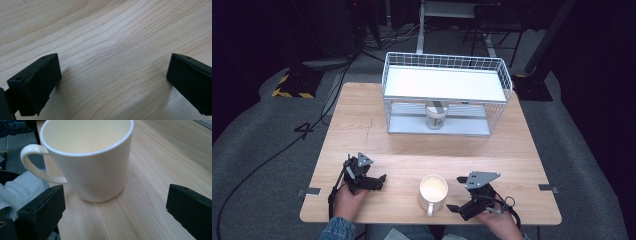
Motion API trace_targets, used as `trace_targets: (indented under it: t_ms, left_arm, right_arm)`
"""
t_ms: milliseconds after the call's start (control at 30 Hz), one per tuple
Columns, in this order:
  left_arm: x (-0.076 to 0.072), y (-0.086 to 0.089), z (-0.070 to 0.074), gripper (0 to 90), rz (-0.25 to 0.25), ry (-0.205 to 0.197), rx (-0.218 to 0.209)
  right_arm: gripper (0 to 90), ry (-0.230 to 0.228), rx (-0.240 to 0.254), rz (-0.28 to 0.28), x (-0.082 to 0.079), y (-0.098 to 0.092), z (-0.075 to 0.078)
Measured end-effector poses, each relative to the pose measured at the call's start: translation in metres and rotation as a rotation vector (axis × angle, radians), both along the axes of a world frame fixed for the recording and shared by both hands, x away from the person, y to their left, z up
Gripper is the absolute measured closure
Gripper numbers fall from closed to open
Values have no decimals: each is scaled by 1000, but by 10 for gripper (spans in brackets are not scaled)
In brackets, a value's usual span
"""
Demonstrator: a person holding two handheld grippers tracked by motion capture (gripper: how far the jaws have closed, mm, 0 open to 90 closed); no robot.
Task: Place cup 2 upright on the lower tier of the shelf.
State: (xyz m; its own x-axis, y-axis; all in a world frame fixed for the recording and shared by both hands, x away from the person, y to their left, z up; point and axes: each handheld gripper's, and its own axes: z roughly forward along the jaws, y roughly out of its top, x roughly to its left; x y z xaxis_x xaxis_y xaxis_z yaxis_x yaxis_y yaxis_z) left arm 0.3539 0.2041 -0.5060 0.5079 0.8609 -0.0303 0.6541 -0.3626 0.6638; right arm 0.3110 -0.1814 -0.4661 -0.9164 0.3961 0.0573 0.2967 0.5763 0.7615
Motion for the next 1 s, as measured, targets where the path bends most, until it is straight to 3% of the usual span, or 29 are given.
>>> trace_targets:
  t_ms: [133,500,733,1000]
  left_arm:
    - [-1,-1,0,3,9,-5,0]
    - [-4,-1,0,3,21,-3,0]
    - [-4,-2,0,3,27,-3,-2]
    - [-4,-2,0,2,29,-2,-1]
  right_arm:
    - [18,4,-11,35,0,12,-5]
    - [18,-6,33,87,7,33,-13]
    - [18,-12,55,104,10,43,-19]
    - [18,-50,103,105,11,50,-29]
